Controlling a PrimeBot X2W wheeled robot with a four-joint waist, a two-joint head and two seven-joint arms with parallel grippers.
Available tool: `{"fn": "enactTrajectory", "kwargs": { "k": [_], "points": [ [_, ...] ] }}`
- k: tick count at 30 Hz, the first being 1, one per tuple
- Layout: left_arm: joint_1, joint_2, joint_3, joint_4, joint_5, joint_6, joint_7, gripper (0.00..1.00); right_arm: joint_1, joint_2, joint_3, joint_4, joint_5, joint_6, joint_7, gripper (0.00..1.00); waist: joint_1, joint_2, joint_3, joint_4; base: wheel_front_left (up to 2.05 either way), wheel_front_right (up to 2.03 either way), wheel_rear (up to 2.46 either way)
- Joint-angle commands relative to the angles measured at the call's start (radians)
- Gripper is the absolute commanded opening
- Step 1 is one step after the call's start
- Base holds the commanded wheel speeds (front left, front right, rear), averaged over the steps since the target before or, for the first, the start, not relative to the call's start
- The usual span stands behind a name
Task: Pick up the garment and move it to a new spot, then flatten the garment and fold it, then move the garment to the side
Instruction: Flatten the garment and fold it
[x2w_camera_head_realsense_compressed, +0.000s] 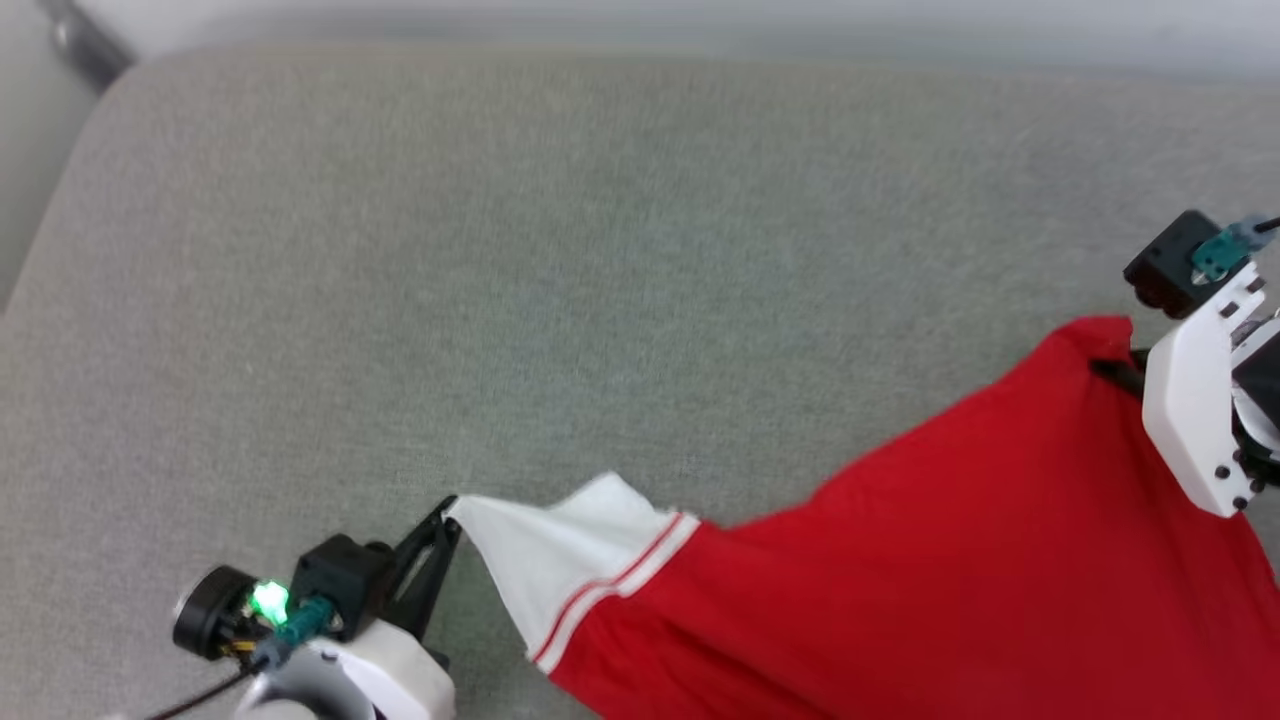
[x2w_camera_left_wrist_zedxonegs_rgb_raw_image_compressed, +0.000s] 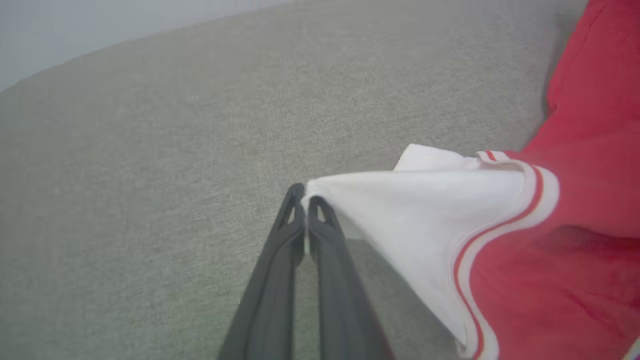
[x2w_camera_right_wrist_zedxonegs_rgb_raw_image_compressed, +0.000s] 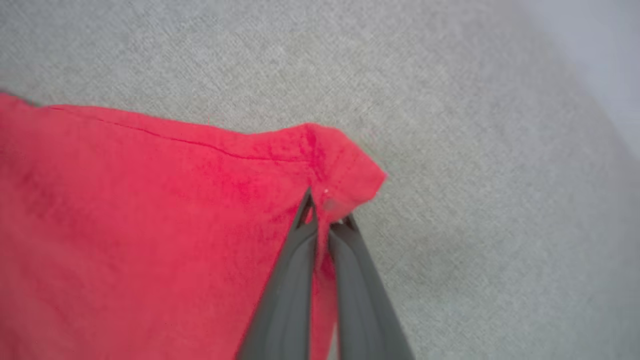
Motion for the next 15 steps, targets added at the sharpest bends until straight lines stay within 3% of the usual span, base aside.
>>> {"fn": "enactTrajectory", "kwargs": {
  "k": [1, 8, 15],
  "points": [
    [-0.026, 0.01, 0.004, -0.007, 0.008, 0.005, 0.002, 0.0, -0.014, -0.004, -0.001, 0.0, 0.003, -0.001, -0.027, 0.0, -0.0001, 0.0, -0.064, -0.024, 0.0, 0.0, 0.0],
    [-0.143, 0.06, 0.029, -0.031, 0.072, -0.009, 0.036, 0.0, -0.056, 0.005, -0.045, -0.004, -0.005, -0.001, -0.168, 0.0, -0.0001, 0.0, -0.154, -0.067, 0.0, 0.0, 0.0],
    [-0.355, 0.072, 0.092, -0.032, 0.12, -0.053, 0.09, 0.0, -0.151, 0.048, -0.121, 0.008, -0.059, -0.001, -0.237, 0.0, -0.0001, 0.0, -0.152, -0.105, 0.0, 0.0, 0.0]
  ]
}}
